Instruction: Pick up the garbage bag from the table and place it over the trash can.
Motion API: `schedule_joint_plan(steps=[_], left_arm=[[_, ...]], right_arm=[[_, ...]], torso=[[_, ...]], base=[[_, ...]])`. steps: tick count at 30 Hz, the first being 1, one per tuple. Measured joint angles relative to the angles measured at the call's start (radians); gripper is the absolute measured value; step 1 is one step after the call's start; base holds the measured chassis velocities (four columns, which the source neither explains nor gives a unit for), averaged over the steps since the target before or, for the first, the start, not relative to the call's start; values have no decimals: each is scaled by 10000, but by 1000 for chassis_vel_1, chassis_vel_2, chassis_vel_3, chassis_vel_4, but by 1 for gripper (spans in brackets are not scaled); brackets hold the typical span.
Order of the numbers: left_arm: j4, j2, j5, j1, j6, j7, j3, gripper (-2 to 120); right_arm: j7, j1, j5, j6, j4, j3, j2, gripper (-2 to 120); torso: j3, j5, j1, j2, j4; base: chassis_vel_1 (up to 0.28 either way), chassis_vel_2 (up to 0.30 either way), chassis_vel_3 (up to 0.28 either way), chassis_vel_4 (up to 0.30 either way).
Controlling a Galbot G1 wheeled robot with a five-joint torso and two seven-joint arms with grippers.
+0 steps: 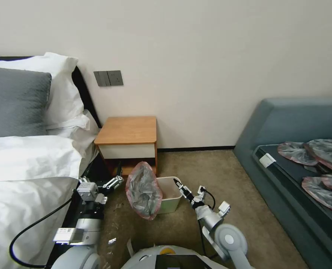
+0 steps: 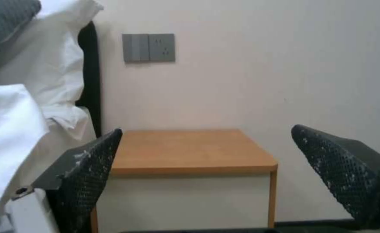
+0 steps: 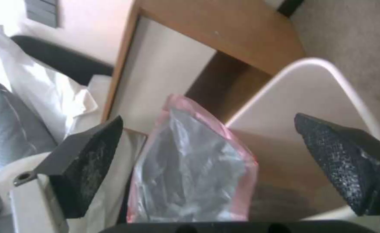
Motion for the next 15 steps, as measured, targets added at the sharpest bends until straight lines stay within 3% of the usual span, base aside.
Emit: schedule_joint_plan(steps=[8, 15], left_arm=[[386, 529, 156, -150, 343, -212, 241, 98], [1172, 960, 205, -456, 612, -438, 1046, 92]], right_arm=[[158, 27, -526, 157, 660, 81, 298, 100], [232, -35, -897, 407, 1181, 249, 497, 100]], torso=[[0, -1, 0, 0, 0], [1, -1, 0, 0, -1]], base=[[0, 0, 0, 0], [0, 0, 0, 0]])
